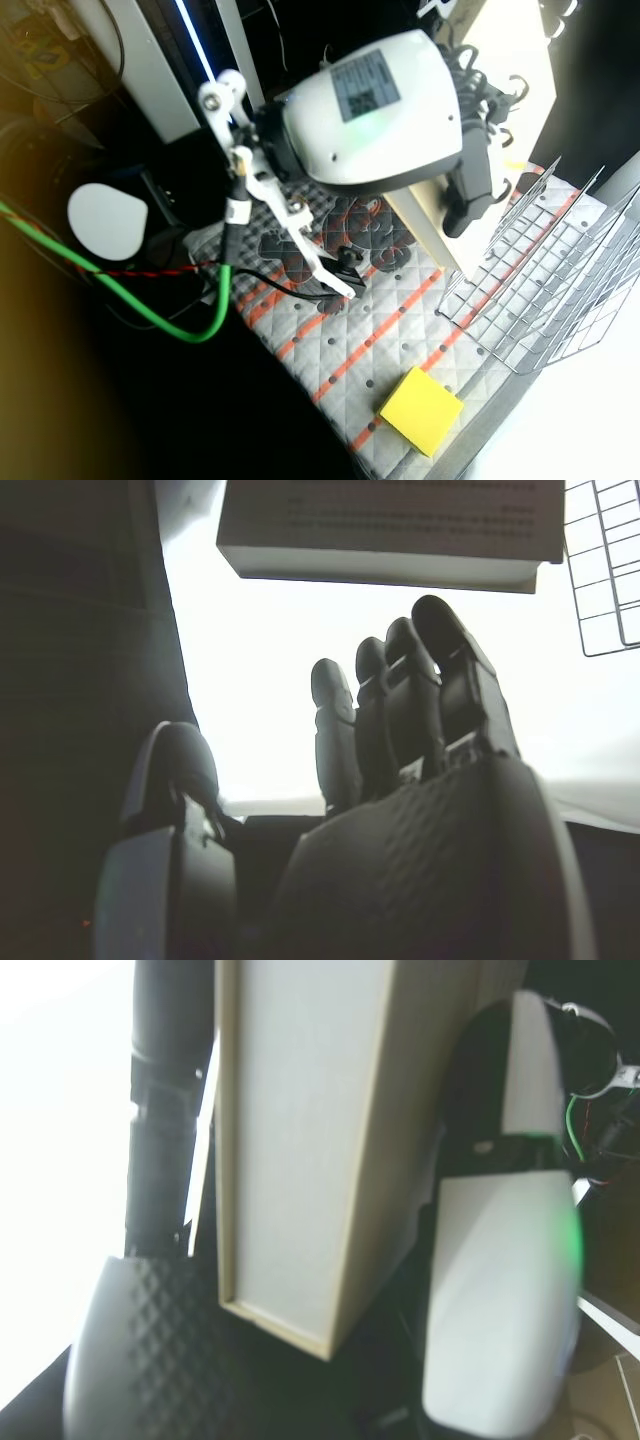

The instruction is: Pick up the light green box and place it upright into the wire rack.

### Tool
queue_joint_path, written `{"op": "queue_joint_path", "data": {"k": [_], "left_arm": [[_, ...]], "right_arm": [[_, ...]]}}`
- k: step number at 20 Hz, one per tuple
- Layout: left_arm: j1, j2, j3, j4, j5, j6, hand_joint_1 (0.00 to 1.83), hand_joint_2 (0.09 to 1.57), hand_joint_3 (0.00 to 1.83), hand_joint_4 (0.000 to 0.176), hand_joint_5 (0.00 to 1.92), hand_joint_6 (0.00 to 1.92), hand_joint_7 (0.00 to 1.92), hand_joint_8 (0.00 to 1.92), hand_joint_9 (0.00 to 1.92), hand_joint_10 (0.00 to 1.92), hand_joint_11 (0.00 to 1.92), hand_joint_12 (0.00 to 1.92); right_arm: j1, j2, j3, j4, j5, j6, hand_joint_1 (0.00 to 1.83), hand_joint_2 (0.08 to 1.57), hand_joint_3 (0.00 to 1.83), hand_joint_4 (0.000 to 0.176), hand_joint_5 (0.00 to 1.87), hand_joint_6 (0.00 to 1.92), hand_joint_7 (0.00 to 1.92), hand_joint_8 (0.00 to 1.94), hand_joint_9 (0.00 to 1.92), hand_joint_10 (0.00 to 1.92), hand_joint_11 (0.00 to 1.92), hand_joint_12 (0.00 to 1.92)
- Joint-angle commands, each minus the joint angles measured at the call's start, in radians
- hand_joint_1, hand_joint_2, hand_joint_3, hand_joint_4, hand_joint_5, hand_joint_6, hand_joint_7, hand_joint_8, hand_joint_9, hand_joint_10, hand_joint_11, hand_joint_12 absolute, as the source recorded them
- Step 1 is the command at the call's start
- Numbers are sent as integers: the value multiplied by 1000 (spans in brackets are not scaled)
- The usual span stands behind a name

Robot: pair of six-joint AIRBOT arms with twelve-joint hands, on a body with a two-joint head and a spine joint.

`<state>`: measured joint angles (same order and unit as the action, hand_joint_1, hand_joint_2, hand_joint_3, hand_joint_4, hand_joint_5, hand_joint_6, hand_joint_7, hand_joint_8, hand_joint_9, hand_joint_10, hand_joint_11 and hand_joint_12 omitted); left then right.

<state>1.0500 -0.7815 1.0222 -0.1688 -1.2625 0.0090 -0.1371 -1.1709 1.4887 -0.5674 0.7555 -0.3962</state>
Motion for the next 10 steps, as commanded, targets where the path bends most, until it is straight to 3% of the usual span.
{"op": "queue_joint_path", "data": {"k": [1, 2, 7, 10], "left_arm": [[-11, -2, 3, -13, -119, -9, 589, 1072, 0, 22, 493, 3, 314, 1, 287, 0, 0, 821], [-12, -3, 4, -13, -118, -9, 599, 1072, 0, 9, 503, 4, 327, 3, 297, 3, 0, 842], [-20, -9, 8, -9, -112, -9, 557, 1075, 1, 10, 500, 2, 319, 1, 296, 2, 0, 840], [-22, -11, 9, -8, -111, -9, 588, 1073, 0, 25, 497, 0, 315, 1, 293, 1, 0, 837]], "right_arm": [[19, -2, 9, 68, 87, 2, 1128, 1185, 2, 0, 849, 1168, 1485, 2, 1629, 2, 1406, 556], [19, -9, 15, 72, 81, 2, 1131, 1179, 0, 0, 864, 1146, 1495, 4, 1633, 3, 1399, 539], [-1, -47, 56, 108, 44, 2, 1139, 1171, 0, 0, 881, 1119, 1499, 2, 1654, 8, 1435, 586], [-23, -70, 86, 148, 24, 2, 1139, 1170, 2, 0, 878, 1124, 1507, 2, 1665, 7, 1443, 625]]}}
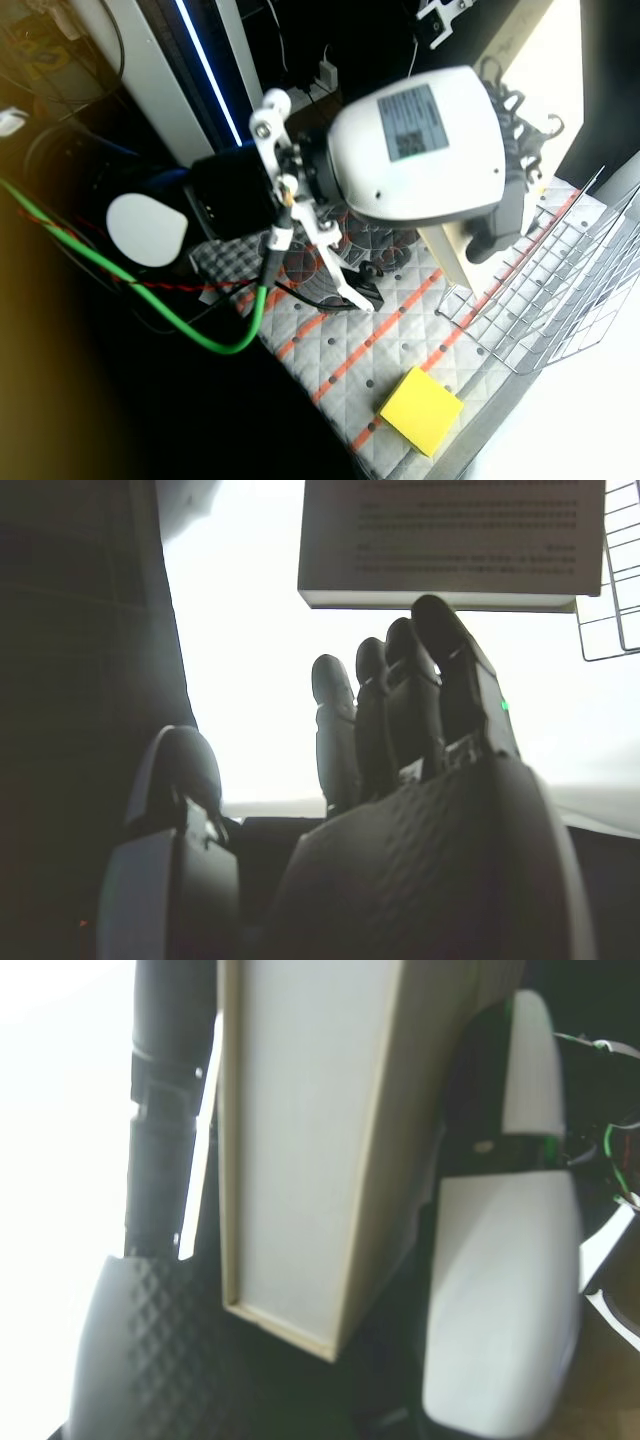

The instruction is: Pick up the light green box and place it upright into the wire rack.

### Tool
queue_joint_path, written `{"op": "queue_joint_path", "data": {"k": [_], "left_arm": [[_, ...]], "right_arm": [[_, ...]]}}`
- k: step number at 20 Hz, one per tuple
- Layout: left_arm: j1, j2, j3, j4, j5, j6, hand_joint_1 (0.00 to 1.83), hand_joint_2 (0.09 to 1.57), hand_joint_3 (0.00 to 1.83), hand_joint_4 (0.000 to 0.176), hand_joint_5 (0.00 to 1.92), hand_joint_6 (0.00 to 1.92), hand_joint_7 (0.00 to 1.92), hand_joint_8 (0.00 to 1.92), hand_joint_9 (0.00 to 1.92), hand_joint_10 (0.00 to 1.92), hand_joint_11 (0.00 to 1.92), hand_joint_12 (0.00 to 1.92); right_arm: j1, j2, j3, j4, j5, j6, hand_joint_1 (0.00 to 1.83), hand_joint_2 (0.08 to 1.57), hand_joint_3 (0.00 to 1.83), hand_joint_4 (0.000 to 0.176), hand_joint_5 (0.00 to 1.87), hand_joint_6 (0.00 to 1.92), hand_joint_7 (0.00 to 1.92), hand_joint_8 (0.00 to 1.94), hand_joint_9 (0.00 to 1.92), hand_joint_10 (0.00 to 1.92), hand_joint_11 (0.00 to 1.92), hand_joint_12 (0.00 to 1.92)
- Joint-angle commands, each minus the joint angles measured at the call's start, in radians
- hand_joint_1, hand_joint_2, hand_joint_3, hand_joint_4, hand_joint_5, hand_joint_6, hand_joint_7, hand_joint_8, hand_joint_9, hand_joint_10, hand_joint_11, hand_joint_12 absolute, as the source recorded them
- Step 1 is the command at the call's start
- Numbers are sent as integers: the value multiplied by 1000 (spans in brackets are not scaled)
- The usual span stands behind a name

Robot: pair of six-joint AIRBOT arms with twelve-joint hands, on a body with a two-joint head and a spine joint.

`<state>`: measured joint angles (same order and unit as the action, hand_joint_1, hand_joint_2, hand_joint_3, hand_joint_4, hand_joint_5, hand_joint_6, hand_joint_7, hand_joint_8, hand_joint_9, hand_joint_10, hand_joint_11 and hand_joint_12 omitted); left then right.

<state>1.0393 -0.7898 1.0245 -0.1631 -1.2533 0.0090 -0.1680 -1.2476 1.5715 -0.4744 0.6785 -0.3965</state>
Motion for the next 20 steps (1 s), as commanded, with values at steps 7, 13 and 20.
{"op": "queue_joint_path", "data": {"k": [7, 13, 20], "left_arm": [[-15, -3, 6, -10, -123, -9, 585, 1068, 0, 51, 489, 0, 333, 0, 303, 0, 0, 846], [-20, -6, 9, -7, -121, -9, 608, 1063, 1, 41, 495, 3, 336, 2, 302, 3, 0, 837], [-28, -12, 14, -3, -116, -9, 595, 1059, 0, 64, 488, 0, 331, 0, 297, 3, 0, 834]], "right_arm": [[-16, -33, 46, 86, 62, 2, 1140, 1174, 0, 0, 873, 1129, 1450, 4, 1632, 3, 1487, 467], [-19, -69, 81, 85, 21, 2, 1143, 1162, 0, 0, 894, 1098, 1446, 1, 1617, 0, 1473, 475], [-25, -95, 97, 72, 3, 2, 1145, 1157, 0, 0, 905, 1079, 1426, 0, 1583, 0, 1452, 381]]}}
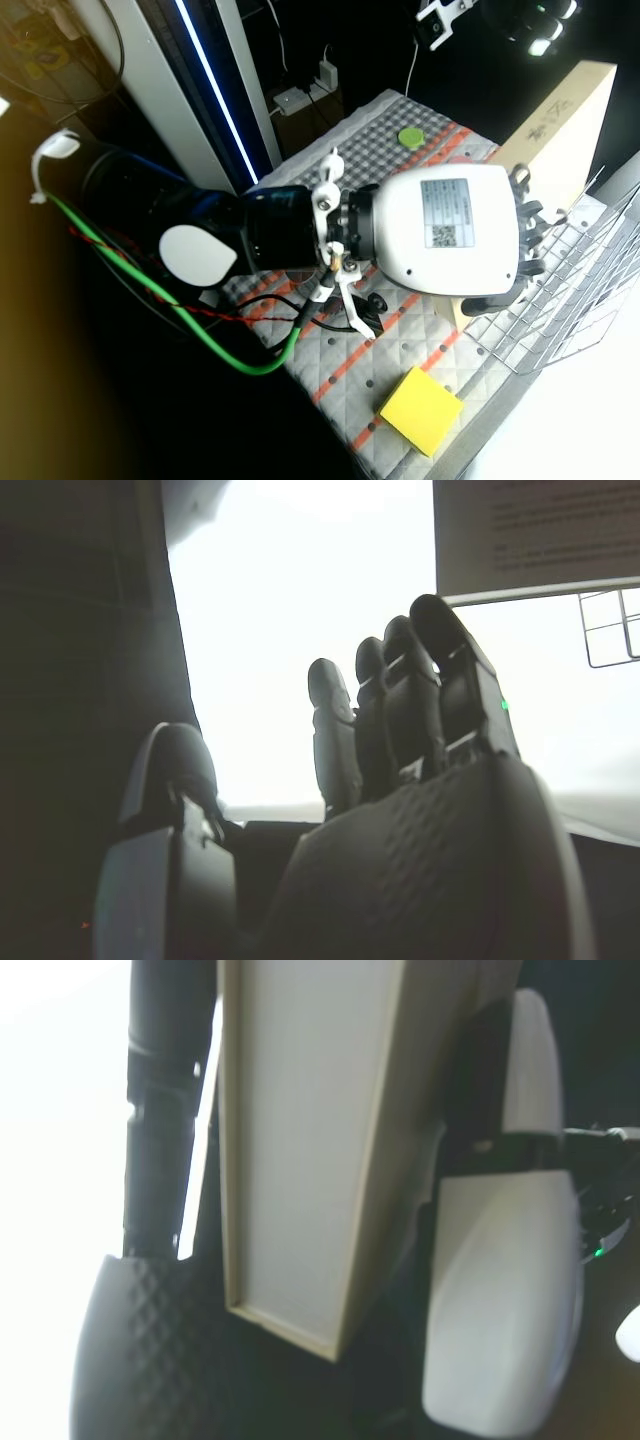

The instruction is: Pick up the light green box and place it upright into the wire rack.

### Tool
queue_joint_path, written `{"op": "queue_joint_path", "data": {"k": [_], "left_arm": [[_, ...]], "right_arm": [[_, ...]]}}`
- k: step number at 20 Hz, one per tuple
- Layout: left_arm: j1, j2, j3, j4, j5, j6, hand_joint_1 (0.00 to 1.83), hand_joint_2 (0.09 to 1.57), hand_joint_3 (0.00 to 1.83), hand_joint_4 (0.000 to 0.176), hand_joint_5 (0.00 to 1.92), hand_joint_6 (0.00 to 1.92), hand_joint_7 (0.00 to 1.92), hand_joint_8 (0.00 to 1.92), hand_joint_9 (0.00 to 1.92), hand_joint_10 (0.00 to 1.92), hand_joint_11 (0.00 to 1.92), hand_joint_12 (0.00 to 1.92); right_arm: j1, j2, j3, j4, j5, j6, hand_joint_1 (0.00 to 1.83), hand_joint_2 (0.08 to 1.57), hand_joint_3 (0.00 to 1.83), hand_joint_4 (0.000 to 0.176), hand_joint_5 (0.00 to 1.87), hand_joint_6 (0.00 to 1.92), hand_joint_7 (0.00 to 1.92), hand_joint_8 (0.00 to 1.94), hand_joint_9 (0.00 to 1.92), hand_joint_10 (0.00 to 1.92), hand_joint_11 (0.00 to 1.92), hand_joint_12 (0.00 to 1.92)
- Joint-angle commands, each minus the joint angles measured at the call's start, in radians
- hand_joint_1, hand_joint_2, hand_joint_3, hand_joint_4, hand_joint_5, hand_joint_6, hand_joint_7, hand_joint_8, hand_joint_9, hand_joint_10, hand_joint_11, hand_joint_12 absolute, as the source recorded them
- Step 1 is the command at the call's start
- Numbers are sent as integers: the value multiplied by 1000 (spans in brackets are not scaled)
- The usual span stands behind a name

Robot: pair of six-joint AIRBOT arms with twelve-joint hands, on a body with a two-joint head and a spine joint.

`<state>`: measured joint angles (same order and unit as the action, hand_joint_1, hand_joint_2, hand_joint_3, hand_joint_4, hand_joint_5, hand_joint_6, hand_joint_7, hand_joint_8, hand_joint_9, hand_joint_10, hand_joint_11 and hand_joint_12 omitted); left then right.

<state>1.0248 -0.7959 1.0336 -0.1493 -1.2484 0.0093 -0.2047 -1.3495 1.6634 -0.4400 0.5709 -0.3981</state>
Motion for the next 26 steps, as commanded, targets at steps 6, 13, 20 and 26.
{"op": "queue_joint_path", "data": {"k": [6, 13, 20, 26], "left_arm": [[-15, -9, 6, -17, -120, -9, 620, 1055, 0, 48, 497, 6, 324, 1, 293, 1, 0, 826], [-18, -12, 8, -16, -117, -9, 582, 1052, 0, 26, 500, 4, 327, 2, 306, 3, 0, 879], [-17, -12, 6, -24, -150, -9, 575, 1047, 0, 44, 486, 0, 343, 4, 307, 1, 0, 837], [27, 9, -18, -44, -264, -9, 660, 1043, 0, 84, 479, 0, 313, 0, 266, 0, 0, 684]], "right_arm": [[10, -3, 3, 7, 110, 4, 663, 1108, 0, 0, 387, 42, 796, 2, 774, 0, 729, 67], [8, -2, -13, 0, 139, 4, 430, 980, 0, 35, 30, 0, 243, 0, 242, 0, 221, 0], [-28, 115, -115, 51, 277, 4, 373, 991, 0, 97, 0, 0, 137, 10, 91, 8, 5, 1], [-130, 357, -347, 134, 460, 4, 430, 992, 0, 155, 0, 0, 63, 4, 0, 0, 0, 0]]}}
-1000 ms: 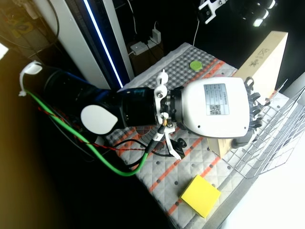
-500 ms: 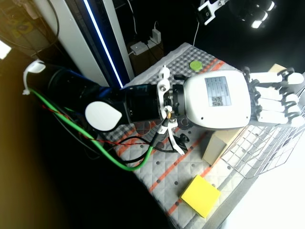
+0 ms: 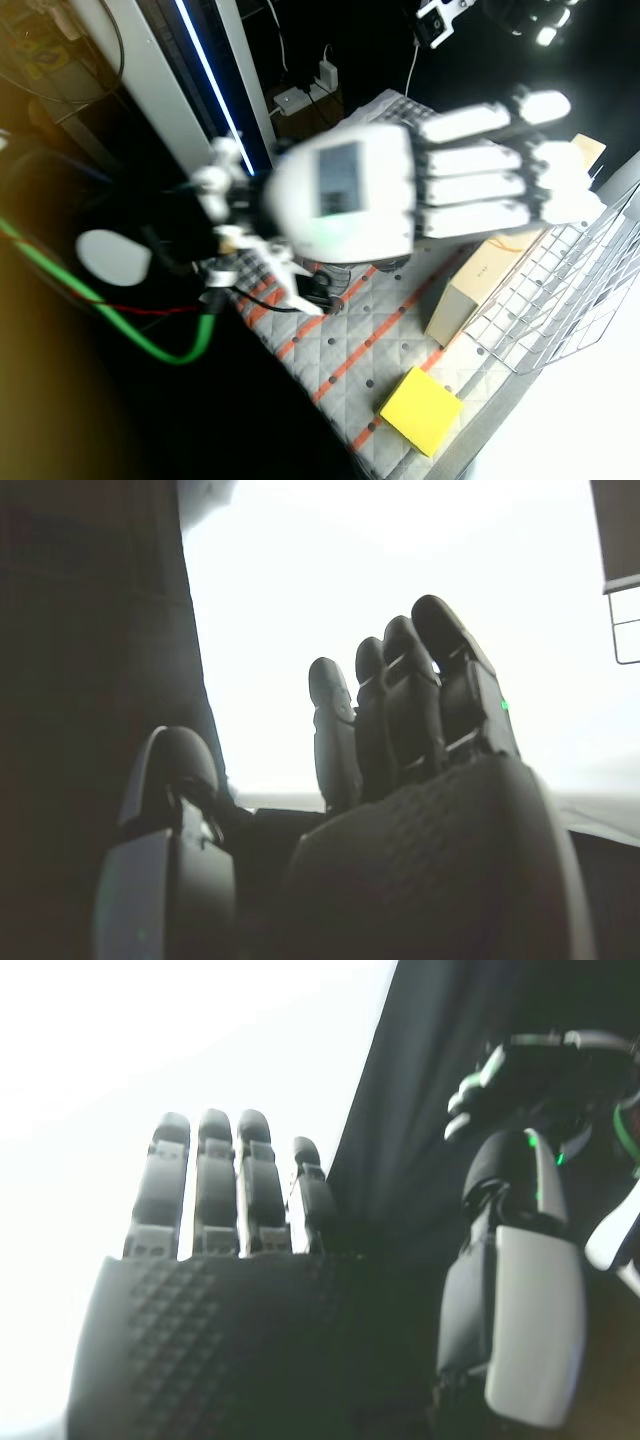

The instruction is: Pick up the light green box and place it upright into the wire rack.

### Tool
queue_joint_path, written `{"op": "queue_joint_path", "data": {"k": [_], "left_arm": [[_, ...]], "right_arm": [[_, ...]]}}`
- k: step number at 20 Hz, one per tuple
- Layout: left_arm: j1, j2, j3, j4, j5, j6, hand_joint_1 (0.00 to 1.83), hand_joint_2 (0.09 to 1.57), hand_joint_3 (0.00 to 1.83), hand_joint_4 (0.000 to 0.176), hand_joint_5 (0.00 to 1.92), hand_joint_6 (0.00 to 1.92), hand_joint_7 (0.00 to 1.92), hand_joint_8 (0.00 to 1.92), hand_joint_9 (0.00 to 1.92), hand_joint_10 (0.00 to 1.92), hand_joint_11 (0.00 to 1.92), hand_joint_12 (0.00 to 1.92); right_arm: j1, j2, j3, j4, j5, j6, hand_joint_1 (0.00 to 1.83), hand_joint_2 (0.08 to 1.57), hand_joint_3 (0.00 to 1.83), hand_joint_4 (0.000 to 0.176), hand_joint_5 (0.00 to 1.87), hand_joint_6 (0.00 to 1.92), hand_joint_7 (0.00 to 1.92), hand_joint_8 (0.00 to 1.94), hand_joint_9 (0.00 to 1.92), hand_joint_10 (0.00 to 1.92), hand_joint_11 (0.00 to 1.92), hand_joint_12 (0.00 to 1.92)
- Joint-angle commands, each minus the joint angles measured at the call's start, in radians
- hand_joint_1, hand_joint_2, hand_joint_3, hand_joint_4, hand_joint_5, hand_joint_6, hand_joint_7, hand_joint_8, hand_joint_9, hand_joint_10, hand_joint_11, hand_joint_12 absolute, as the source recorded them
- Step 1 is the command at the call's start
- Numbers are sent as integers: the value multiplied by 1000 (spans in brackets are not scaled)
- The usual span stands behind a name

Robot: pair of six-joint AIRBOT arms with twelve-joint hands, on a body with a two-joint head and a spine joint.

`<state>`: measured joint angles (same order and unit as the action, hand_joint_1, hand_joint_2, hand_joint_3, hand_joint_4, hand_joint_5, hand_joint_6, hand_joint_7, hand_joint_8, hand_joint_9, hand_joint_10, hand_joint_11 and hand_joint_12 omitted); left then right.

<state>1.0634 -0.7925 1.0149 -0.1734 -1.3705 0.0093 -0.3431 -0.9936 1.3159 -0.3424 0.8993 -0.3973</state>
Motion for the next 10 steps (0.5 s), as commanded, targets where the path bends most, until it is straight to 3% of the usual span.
{"op": "queue_joint_path", "data": {"k": [1, 2, 3, 4, 5, 7, 8, 9, 10], "left_arm": [[4, 13, -7, -27, -169, -9, 667, 1050, 2, 89, 478, 0, 313, 0, 250, 2, 0, 641], [20, 21, -17, -36, -206, -9, 677, 1050, 1, 98, 470, 1, 303, 1, 225, 4, 0, 567], [29, 23, -21, -40, -227, -9, 673, 1053, 2, 113, 456, 2, 287, 3, 183, 9, 0, 444], [35, 24, -26, -43, -254, -9, 665, 1045, 0, 98, 440, 2, 304, 5, 213, 15, 0, 523], [36, 22, -28, -44, -271, -9, 660, 1038, 0, 68, 442, 3, 313, 5, 238, 16, 0, 611], [39, 13, -36, -44, -312, -9, 596, 1055, 4, 49, 371, 7, 303, 2, 224, 3, 0, 401], [43, 7, -38, -43, -331, -9, 576, 1060, 3, 51, 337, 3, 283, 2, 209, 1, 0, 326], [51, -2, -40, -45, -357, -9, 540, 1072, 0, 43, 282, 4, 247, 0, 195, 0, 0, 498], [52, -5, -40, -47, -358, -9, 492, 1040, 0, 72, 231, 4, 238, 1, 206, 4, 0, 627]], "right_arm": [[-14, 33, -32, 42, 157, 3, 435, 985, 0, 143, 0, 0, 83, 11, 6, 2, 0, 0], [-57, 73, -81, 72, 197, 3, 441, 981, 0, 134, 0, 0, 78, 8, 0, 0, 0, 0], [-96, 100, -116, 101, 229, 3, 478, 1031, 2, 109, 0, 0, 118, 6, 55, 8, 0, 0], [-168, 135, -169, 154, 284, 3, 507, 1026, 0, 112, 0, 0, 154, 15, 101, 22, 2, 1], [-215, 151, -200, 187, 323, 3, 526, 985, 0, 127, 0, 0, 147, 8, 100, 16, 0, 0], [-346, 167, -252, 255, 408, 3, 601, 969, 0, 96, 26, 9, 138, 10, 104, 12, 23, 10], [-411, 164, -264, 295, 450, 3, 573, 973, 0, 82, 37, 11, 145, 11, 117, 15, 54, 24], [-503, 157, -280, 362, 513, 3, 503, 986, 0, 86, 47, 5, 193, 8, 160, 12, 103, 52], [-526, 156, -285, 383, 536, 3, 441, 1009, 7, 85, 43, 1, 232, 14, 195, 18, 139, 69]]}}
